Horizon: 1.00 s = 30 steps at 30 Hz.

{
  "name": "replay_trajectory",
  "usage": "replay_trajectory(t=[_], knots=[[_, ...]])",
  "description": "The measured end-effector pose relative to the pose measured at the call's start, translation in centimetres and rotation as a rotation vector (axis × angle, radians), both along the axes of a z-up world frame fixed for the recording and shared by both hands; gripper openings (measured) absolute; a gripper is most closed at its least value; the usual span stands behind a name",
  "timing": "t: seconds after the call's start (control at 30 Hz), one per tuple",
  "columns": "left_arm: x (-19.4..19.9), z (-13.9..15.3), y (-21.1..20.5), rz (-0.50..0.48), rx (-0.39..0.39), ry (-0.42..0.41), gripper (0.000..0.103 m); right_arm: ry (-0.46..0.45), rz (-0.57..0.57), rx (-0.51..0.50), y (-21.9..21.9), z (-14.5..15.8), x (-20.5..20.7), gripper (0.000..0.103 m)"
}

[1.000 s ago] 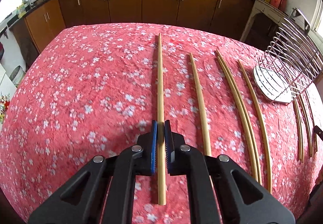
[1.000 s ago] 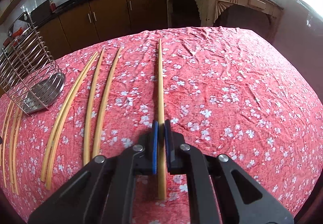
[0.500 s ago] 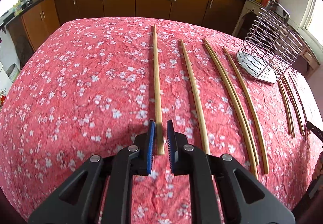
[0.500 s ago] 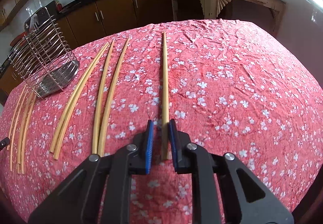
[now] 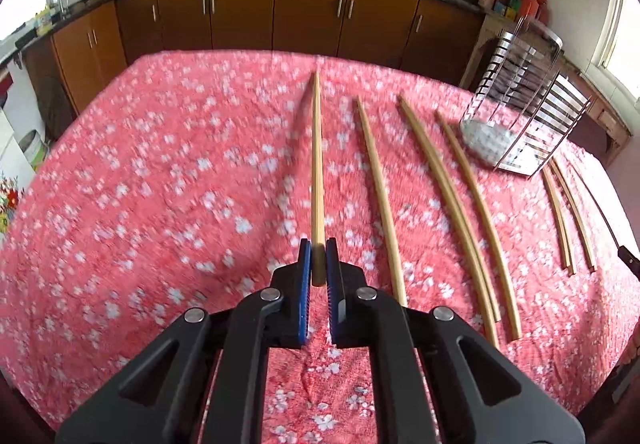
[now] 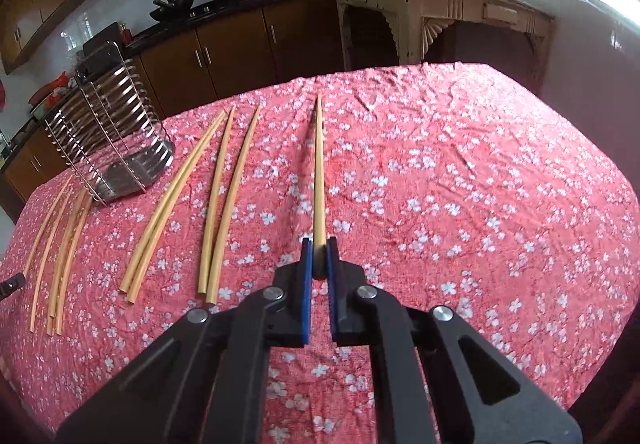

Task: Organize utensils
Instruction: 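Lift the held chopsticks off the tablecloth with both tools, then carry both chopsticks upright over the wire chopstick holder with both tools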

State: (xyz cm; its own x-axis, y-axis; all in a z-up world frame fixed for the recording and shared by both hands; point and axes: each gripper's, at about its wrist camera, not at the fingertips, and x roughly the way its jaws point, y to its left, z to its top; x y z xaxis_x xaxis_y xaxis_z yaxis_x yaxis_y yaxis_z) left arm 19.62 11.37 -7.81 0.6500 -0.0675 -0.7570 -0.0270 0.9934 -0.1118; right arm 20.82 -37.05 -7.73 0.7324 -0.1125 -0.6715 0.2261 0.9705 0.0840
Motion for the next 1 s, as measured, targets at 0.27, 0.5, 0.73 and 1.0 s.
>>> replay_trajectory(t=[0.27,0.5,0.73,1.0], knots=[[-2.4,7.9,0.9,0.012,-0.011,-0.254,0.007,-0.25,-0.012,-0.049,-0.1,6.6,-2.0,0.008],[-1.9,12.9,1.4,0.054,-0.058,-0.409,0.007,-0.394,-0.008,-0.04,-0.1,10.7,-1.2,0.008],[-0.1,14.5,1.3,0.07,-0.061,-0.457,0.007,-0.45,-0.004,-0.049,0.2,12.9,1.1,0.008],[1.4,15.2,0.4,0.094,0.002,-0.487,0.007,-0.467,-0.014,-0.059,-0.2,15.0,3.8,0.008]])
